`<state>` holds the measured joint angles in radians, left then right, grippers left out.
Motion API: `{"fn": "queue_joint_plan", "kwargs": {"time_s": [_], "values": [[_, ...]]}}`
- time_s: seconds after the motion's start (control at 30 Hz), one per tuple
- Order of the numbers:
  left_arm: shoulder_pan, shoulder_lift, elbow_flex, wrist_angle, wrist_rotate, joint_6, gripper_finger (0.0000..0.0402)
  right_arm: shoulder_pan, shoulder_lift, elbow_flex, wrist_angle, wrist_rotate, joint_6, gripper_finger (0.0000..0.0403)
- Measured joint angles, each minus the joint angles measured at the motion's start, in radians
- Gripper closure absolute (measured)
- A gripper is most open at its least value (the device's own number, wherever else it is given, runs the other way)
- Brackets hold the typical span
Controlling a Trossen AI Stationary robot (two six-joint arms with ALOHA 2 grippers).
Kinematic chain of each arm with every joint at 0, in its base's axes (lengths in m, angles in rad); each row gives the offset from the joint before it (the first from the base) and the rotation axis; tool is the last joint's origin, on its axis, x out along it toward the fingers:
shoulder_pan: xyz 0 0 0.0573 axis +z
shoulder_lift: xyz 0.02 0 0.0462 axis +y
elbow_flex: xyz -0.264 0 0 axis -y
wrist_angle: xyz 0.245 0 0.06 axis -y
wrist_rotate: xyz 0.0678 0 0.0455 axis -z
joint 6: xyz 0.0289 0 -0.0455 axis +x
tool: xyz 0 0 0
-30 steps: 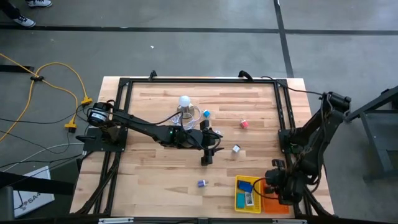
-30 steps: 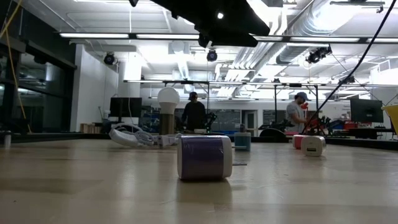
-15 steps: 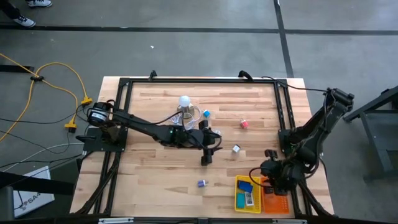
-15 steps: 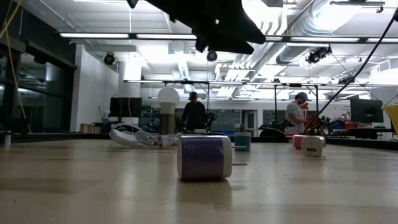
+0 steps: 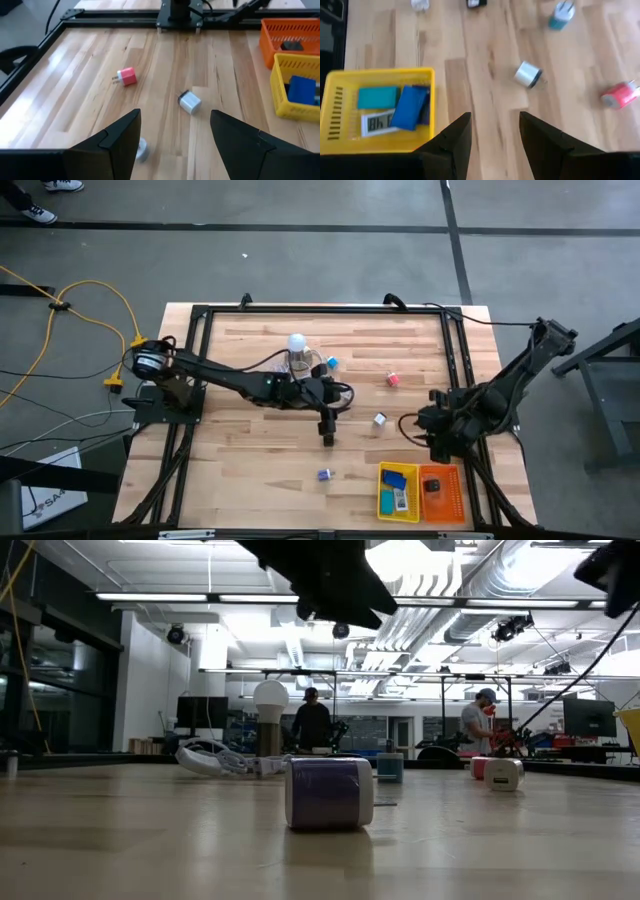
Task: Pick & Place Office items
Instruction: Put the top blue charger adapter into the orange basket
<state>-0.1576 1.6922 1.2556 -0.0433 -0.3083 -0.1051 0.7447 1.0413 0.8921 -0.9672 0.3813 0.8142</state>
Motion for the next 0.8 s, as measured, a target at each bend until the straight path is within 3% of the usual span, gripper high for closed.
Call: {"fn": "queue_joint_plan", "kwargs": {"time_s": [0.37, 0.8], "values": [[-0.005, -0.022, 0.000, -0.120, 0.003, -0.005, 0.0171, -0.065, -0.136, 0.000, -0.052, 0.117, -0.034, 0.0251], [0.004, -0.084, -0.001, -0.225, 0.001, -0.004, 0.0171, -0.118, -0.186, -0.001, -0.055, 0.118, -0.086, 0.0251]]}}
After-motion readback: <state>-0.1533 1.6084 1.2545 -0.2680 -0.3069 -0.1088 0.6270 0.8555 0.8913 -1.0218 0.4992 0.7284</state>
